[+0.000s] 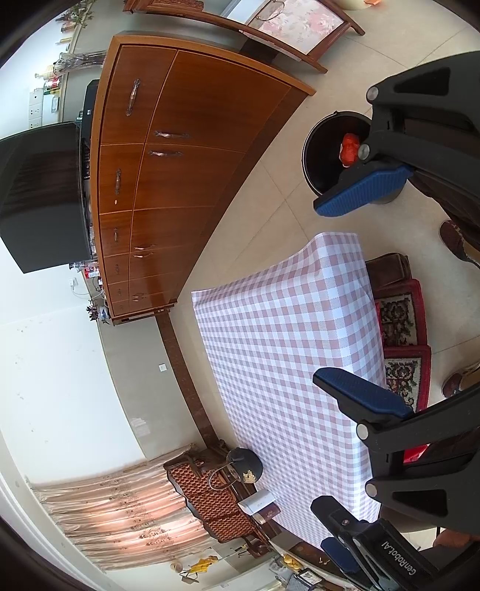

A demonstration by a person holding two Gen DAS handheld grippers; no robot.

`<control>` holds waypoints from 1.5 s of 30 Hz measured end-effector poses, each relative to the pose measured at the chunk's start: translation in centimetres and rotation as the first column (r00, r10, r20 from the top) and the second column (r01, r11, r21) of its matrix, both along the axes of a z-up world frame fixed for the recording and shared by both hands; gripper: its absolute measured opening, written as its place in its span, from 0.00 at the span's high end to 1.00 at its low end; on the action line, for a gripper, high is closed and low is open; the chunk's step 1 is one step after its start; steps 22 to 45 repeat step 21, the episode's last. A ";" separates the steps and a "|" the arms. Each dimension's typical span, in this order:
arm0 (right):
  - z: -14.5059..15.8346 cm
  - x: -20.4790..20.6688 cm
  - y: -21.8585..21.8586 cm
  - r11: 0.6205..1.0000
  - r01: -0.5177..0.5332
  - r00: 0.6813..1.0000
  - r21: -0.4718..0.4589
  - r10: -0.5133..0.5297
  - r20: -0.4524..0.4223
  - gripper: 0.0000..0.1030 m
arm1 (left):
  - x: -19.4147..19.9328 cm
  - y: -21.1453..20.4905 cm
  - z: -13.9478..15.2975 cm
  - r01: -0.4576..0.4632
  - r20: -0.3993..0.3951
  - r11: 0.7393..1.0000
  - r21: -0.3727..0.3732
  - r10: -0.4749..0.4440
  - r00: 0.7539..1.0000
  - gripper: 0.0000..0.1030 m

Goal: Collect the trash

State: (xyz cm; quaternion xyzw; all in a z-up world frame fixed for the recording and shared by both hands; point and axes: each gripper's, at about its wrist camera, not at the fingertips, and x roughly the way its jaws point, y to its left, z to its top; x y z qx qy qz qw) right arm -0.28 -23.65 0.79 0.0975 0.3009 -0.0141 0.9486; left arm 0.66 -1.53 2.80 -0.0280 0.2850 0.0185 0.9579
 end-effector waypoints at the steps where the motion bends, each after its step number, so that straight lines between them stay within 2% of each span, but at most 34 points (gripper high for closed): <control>1: 0.0 0.0 0.0 1.000 -0.001 1.000 0.000 0.001 -0.001 0.17 | 0.0 0.0 0.0 0.000 -0.002 1.000 0.000 0.000 1.000 0.09; 13: -0.3 0.1 0.1 1.000 -0.004 1.000 -0.001 0.004 -0.011 0.17 | 0.2 0.2 -0.3 0.010 -0.005 1.000 -0.002 -0.010 1.000 0.09; 18: -0.3 0.2 0.2 1.000 -0.005 1.000 -0.002 0.005 -0.012 0.17 | -0.4 0.0 0.0 0.029 0.048 1.000 -0.002 -0.029 0.998 0.09; 21: -0.5 0.2 0.2 1.000 -0.002 1.000 -0.006 0.002 -0.016 0.17 | -0.1 -0.2 0.1 0.039 0.024 0.999 -0.004 -0.039 0.999 0.05; 45: -0.5 0.2 0.2 1.000 -0.002 1.000 -0.006 0.002 -0.016 0.17 | -0.1 -0.2 0.1 0.039 0.024 0.999 -0.004 -0.039 0.999 0.05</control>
